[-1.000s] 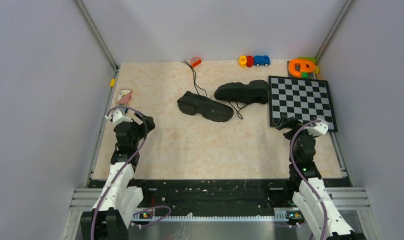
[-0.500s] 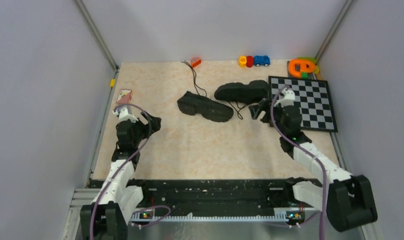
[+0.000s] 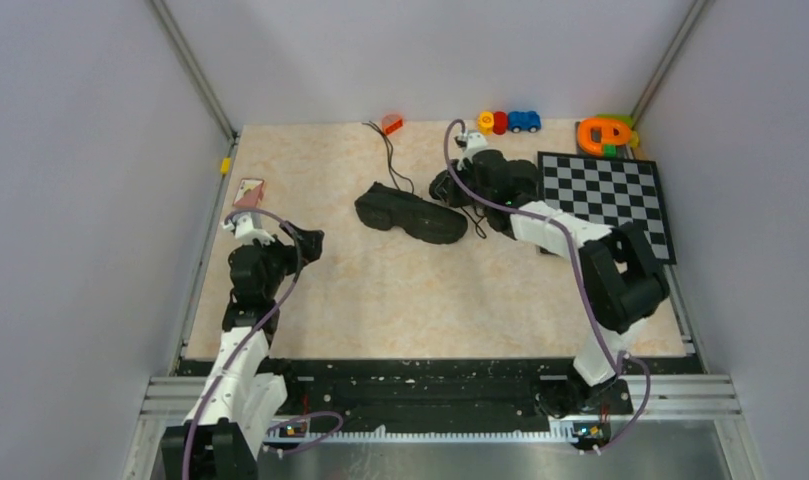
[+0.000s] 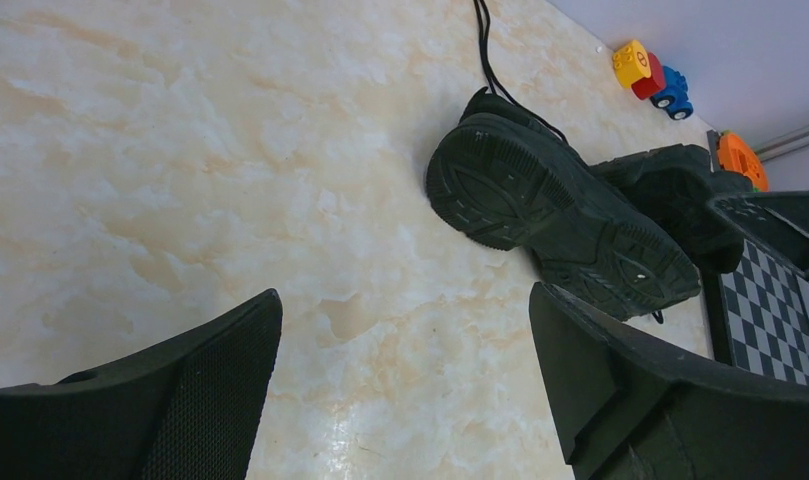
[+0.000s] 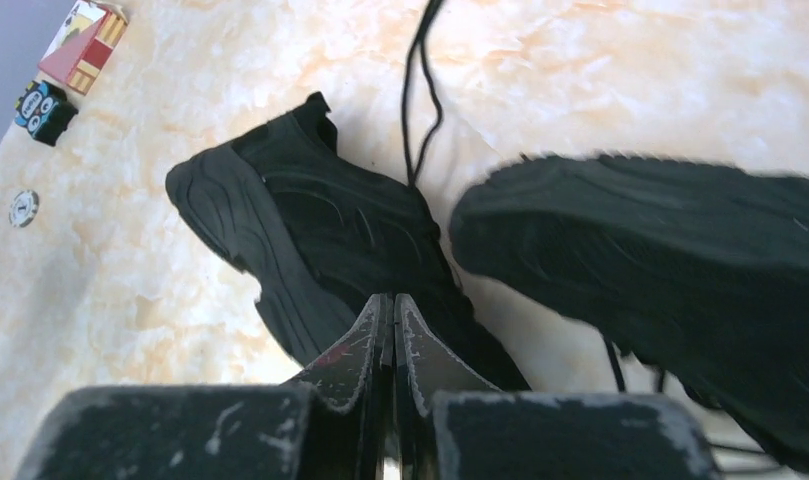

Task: Tie the shoes
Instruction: Adjust the shoe at the center of the board.

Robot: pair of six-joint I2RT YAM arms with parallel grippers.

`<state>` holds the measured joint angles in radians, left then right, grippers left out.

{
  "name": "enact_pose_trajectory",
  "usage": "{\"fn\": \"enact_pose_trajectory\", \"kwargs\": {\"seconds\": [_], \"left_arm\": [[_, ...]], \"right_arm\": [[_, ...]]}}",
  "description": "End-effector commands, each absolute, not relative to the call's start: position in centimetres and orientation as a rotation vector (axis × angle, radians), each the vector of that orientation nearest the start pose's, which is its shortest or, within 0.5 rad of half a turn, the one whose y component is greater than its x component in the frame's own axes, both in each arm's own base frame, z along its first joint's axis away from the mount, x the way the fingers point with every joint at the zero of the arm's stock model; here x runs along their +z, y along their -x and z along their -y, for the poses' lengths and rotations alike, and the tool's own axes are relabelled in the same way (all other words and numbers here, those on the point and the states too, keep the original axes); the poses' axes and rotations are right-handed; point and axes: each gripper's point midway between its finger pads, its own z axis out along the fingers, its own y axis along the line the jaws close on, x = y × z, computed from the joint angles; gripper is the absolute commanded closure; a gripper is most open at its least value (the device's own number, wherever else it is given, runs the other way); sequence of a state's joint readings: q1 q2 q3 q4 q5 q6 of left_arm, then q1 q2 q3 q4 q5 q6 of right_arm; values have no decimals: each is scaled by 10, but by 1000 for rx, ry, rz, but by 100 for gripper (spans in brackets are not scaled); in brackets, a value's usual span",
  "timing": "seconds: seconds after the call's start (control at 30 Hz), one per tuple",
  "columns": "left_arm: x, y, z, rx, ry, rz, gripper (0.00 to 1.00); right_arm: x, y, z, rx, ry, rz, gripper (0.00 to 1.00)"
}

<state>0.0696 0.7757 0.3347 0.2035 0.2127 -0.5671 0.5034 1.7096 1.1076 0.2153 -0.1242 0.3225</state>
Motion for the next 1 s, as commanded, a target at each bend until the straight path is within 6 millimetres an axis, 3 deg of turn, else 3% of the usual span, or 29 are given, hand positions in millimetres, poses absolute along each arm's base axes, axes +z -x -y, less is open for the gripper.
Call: {"fn": "enact_pose_trajectory", "kwargs": {"seconds": [0.0,0.13,0.27,0.4,0.53,0.63,0.8,0.97], "left_arm": [[168,-311,39,-563,413,-1734,4],[166,-312,41,-574,406,-1742,4],[164,-314,43,-587,406,-1756,5],[163,-313,45,-597,405,-1762,5],[162,-314,50,-626,387,-1768,6],[159,-315,53,-653,389,-1779,6],[148,-315,61,-710,414,-1829,7],[148,-320,69,-766,408,-1883,6]], "right_arm": [[146,-442,-307,592,354,-2043,100],[117,-427,-323,532,433,-2117,100],[91,-374,-344,657,507,-2162,100],[93,-320,-355,659,580,-2122,100],[94,-285,-360,795,612,-2149,100],[105,-280,-355,781,598,-2144,99],[157,-289,-350,749,621,-2063,85],[168,-292,-334,664,615,-2107,66]]}}
